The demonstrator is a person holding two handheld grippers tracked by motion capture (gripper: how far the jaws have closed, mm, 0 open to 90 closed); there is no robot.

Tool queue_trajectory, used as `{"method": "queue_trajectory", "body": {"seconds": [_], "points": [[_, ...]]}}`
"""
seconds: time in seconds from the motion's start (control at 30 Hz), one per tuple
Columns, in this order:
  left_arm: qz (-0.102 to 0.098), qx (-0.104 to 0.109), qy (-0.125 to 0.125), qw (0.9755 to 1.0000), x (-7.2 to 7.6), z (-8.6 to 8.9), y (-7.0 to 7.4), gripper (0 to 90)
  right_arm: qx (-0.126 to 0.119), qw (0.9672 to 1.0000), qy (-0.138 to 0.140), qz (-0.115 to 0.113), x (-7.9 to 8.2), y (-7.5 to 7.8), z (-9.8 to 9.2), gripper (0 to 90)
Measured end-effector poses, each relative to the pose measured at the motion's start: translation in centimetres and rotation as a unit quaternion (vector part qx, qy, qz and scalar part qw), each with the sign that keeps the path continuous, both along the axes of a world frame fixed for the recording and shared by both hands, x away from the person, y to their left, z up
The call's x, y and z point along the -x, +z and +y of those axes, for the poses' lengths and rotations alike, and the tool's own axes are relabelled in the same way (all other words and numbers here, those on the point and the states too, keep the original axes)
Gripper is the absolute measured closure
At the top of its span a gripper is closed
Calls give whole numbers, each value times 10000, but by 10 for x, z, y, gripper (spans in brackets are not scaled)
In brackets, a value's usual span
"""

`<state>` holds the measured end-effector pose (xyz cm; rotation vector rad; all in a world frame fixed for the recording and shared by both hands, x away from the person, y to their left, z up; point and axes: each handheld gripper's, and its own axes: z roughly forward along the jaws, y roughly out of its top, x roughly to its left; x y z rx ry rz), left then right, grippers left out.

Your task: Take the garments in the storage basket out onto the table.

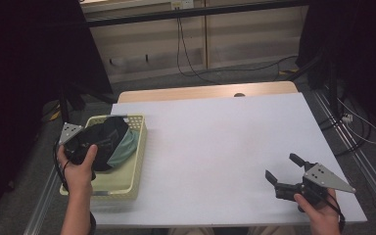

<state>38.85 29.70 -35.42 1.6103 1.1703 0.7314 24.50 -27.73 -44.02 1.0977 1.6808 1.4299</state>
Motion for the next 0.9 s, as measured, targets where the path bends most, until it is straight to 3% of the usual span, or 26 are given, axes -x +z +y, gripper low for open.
{"method": "queue_trajectory", "body": {"seconds": [0.57,0.8,0.9], "points": [[526,-39,393,9978,-25,15,-26,39,37,10000,72,41,-1,-1,2,25],[748,-147,427,9962,-33,14,-37,42,41,9999,100,64,-2,-2,4,25],[894,-288,422,9947,-36,11,-44,42,48,9999,122,70,-2,-3,5,25]]}}
